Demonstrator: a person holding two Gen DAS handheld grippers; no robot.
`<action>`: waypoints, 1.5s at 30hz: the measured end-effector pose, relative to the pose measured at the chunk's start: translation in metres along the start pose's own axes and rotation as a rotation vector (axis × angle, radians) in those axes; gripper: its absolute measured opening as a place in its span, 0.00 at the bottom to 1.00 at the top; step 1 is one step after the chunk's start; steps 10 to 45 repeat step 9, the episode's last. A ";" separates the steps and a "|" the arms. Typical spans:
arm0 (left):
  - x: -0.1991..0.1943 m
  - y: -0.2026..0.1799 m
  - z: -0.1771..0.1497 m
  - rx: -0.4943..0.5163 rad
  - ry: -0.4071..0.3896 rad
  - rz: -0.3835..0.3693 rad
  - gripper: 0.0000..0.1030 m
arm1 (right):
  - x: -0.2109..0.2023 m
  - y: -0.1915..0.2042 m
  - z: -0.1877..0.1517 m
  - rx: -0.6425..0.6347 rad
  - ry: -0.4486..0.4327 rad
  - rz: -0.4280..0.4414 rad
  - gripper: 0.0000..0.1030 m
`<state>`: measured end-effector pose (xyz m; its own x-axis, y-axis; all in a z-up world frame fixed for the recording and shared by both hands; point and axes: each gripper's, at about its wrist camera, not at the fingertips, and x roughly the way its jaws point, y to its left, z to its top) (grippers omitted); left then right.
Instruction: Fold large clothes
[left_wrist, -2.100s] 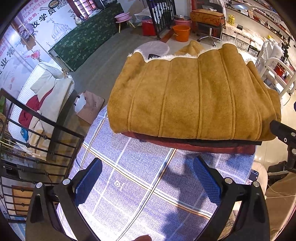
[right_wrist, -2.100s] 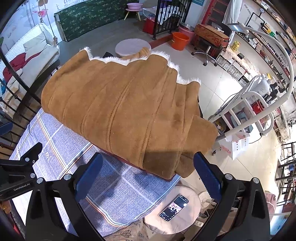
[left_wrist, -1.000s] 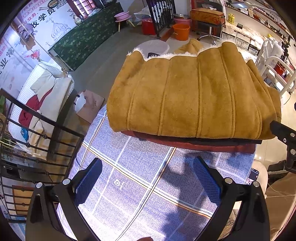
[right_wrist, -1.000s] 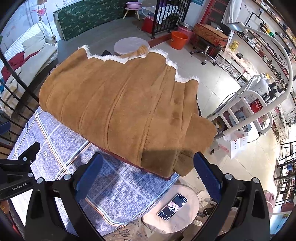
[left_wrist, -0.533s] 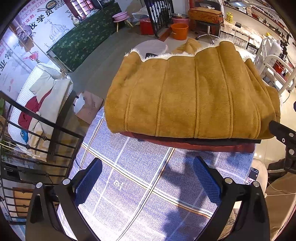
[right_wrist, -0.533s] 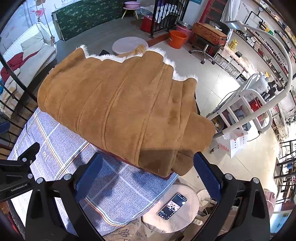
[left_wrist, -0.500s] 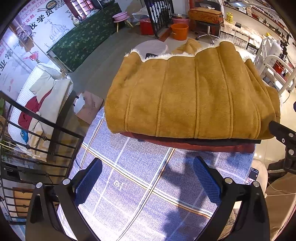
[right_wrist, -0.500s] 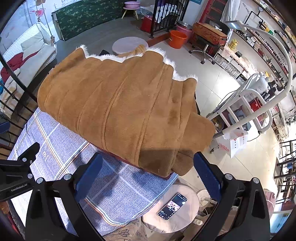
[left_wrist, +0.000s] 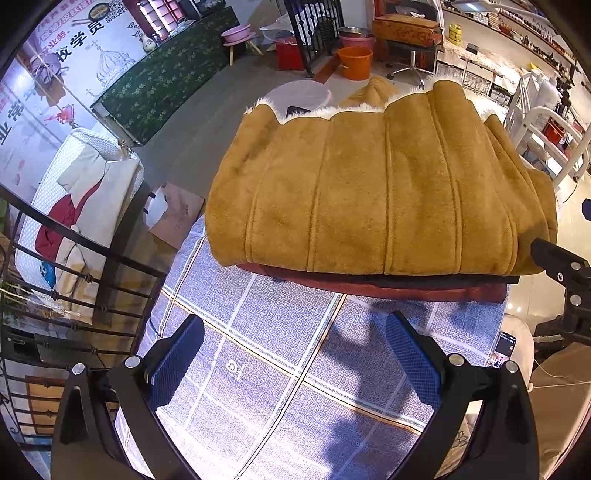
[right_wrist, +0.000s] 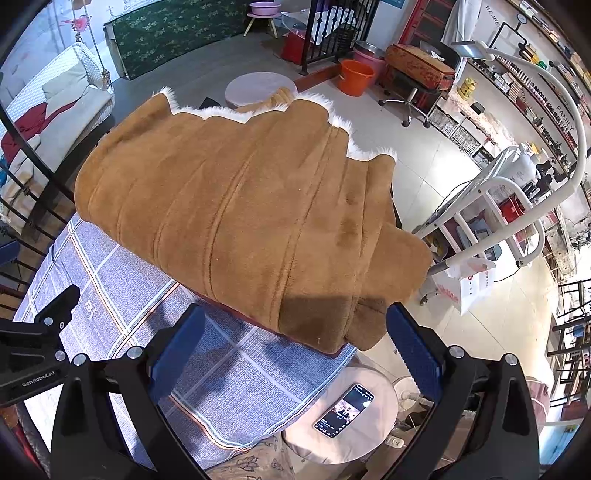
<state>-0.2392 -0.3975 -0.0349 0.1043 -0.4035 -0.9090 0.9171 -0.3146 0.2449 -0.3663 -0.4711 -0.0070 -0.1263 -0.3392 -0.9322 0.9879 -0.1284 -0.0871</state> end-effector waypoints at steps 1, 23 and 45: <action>0.000 0.000 0.000 0.001 0.001 0.000 0.94 | 0.000 0.000 0.000 -0.001 0.000 0.000 0.94; 0.000 -0.001 -0.001 0.003 0.011 0.000 0.94 | 0.000 0.000 -0.001 -0.001 0.000 0.001 0.94; 0.000 -0.001 -0.001 0.003 0.011 0.000 0.94 | 0.000 0.000 -0.001 -0.001 0.000 0.001 0.94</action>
